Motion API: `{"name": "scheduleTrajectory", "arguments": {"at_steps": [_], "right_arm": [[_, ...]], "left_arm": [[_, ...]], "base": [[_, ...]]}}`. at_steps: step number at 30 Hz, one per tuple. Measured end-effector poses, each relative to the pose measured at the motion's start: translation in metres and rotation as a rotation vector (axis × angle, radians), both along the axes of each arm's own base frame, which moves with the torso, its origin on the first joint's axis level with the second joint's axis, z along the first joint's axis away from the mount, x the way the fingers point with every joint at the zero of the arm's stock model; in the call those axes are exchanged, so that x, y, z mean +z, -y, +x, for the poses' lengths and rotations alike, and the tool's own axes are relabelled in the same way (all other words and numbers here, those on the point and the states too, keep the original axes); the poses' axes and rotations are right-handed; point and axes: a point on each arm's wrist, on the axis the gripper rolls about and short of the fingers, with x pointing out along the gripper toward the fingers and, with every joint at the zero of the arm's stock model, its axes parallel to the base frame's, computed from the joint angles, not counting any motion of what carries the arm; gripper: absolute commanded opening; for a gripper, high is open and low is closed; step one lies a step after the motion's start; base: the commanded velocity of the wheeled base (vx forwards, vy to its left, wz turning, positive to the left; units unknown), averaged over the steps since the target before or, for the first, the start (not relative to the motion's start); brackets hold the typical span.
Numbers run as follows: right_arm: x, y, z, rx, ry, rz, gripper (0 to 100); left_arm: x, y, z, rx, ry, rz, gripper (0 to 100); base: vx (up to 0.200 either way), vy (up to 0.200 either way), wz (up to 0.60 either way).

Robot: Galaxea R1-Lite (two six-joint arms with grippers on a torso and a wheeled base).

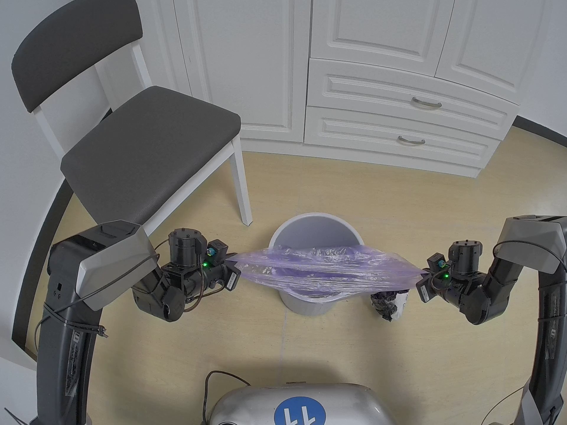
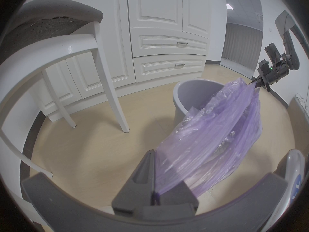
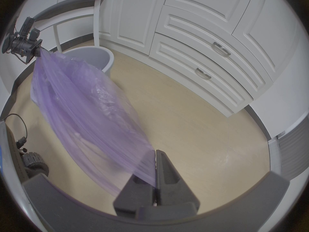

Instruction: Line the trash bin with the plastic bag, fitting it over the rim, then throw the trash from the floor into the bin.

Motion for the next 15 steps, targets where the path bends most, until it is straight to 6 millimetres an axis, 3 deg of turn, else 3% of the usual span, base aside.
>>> {"name": "scheduleTrajectory", "arguments": {"at_steps": [15], "right_arm": [[-0.003,-0.021,-0.011,0.059,-0.027,0.000,0]], "left_arm": [[-0.004,0.017,-0.016,-0.043,-0.027,0.004,0]], "base": [[0.000,0.000,0.00]]}}
